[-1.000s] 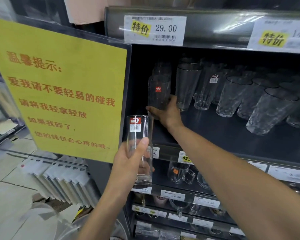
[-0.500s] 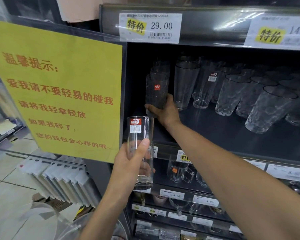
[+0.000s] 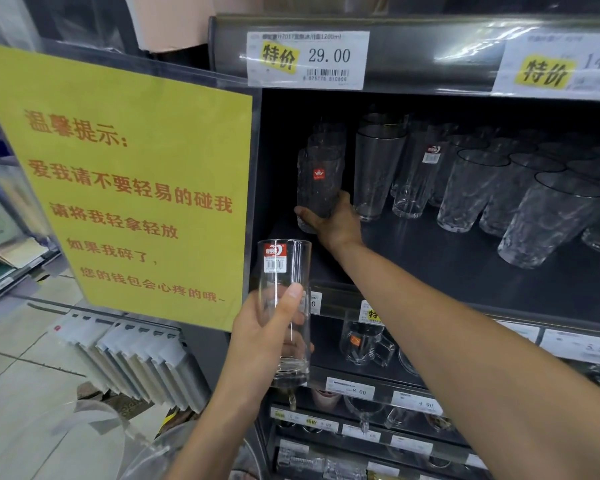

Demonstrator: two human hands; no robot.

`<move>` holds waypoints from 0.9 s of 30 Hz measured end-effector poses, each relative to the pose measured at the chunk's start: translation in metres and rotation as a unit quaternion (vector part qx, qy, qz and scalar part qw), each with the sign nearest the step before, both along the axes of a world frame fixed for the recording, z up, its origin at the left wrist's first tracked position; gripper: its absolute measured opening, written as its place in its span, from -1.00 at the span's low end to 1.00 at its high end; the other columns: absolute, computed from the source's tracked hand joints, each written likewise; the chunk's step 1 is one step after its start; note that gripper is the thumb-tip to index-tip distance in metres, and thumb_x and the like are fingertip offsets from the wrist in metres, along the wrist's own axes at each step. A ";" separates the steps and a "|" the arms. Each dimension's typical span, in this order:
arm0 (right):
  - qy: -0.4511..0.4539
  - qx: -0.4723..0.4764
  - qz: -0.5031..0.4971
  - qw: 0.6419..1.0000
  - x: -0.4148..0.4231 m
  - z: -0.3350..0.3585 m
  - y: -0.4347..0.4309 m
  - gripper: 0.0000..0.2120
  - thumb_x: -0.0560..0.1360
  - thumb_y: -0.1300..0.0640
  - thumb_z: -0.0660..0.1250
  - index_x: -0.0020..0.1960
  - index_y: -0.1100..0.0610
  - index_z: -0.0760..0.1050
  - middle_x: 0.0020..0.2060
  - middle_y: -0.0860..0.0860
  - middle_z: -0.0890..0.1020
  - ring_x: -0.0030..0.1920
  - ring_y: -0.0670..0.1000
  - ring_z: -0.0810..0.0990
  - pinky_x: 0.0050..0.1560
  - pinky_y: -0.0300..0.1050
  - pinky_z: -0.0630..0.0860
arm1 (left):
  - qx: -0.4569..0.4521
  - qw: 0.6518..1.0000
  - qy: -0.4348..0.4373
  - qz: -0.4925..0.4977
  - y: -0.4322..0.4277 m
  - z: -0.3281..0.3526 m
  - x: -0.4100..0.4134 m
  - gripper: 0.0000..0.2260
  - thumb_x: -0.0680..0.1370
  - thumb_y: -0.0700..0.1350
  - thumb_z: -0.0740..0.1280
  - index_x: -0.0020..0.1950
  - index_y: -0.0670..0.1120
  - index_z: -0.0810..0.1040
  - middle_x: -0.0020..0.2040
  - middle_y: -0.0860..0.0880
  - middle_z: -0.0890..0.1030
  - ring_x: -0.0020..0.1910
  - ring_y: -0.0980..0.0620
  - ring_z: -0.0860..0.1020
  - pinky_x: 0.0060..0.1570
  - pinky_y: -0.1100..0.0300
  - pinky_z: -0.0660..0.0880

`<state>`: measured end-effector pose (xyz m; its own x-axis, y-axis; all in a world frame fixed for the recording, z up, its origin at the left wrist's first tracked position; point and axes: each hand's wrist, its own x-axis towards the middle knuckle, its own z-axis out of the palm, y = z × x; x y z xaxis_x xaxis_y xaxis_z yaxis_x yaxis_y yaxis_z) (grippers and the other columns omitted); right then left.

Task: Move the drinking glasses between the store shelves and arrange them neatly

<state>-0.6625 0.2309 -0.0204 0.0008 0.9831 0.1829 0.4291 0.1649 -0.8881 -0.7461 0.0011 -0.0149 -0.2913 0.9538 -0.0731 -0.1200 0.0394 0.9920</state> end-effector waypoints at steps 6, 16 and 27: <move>-0.007 -0.014 0.001 1.000 0.004 0.004 -0.004 -0.10 0.30 -0.25 0.55 0.44 0.14 0.25 0.36 0.10 0.49 0.36 0.11 0.46 0.37 0.00 0.41 | 0.004 1.000 -0.014 -0.005 -0.003 -0.001 0.002 -0.43 0.31 0.32 0.38 0.13 -0.06 0.52 -0.03 -0.30 0.62 -0.25 -0.21 0.55 -0.07 -0.30 0.56; -0.176 -0.038 0.091 0.979 0.089 0.022 -0.070 -0.50 0.52 -0.19 0.36 0.33 0.09 0.50 0.27 0.02 0.57 0.29 0.02 0.51 0.16 -0.24 0.36 | 0.029 0.998 0.008 -0.049 0.010 0.009 0.024 -0.46 0.34 0.35 0.31 0.10 -0.02 0.50 -0.08 -0.21 0.65 -0.27 -0.24 0.64 -0.12 -0.20 0.61; -0.534 0.041 0.133 0.834 0.234 0.023 -0.125 -0.10 0.38 -0.53 0.10 0.58 -0.06 0.18 0.59 -0.03 0.17 0.54 0.02 0.23 0.47 -0.01 0.19 | 0.099 0.985 0.007 -0.143 0.058 0.025 0.082 -0.65 0.43 0.23 0.45 0.12 0.15 0.49 -0.09 0.00 0.65 -0.13 -0.08 0.65 0.02 -0.09 0.58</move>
